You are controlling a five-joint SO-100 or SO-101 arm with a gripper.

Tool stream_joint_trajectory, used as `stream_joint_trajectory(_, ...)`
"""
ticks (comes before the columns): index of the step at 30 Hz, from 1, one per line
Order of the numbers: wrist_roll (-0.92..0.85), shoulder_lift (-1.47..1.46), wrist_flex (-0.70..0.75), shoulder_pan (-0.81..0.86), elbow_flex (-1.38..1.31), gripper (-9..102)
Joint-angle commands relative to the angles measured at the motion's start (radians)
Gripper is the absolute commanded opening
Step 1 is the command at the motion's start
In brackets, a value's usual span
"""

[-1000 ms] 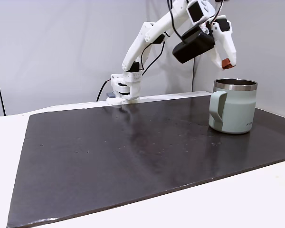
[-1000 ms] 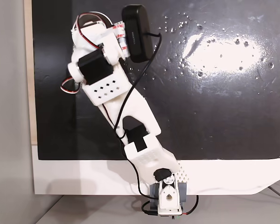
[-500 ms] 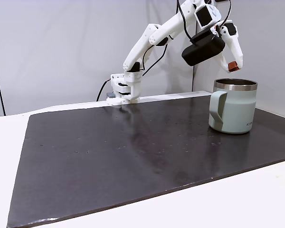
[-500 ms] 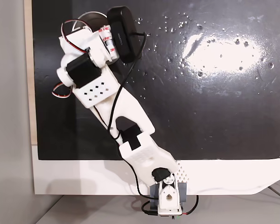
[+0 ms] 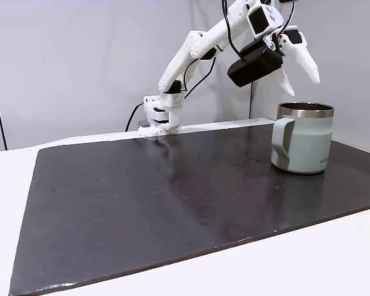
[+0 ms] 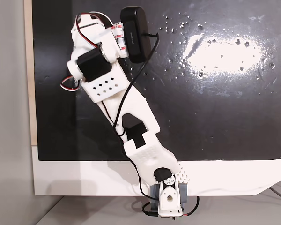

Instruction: Grasp a cube and put it in the cup.

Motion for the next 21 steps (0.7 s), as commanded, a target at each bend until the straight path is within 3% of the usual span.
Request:
stream_joint_trajectory(1, 0.008, 0.054, 0.008, 0.012, -0.054, 28)
stream_joint_trajectory(21, -0.002, 0.083, 0.011, 0.002, -0.029, 26)
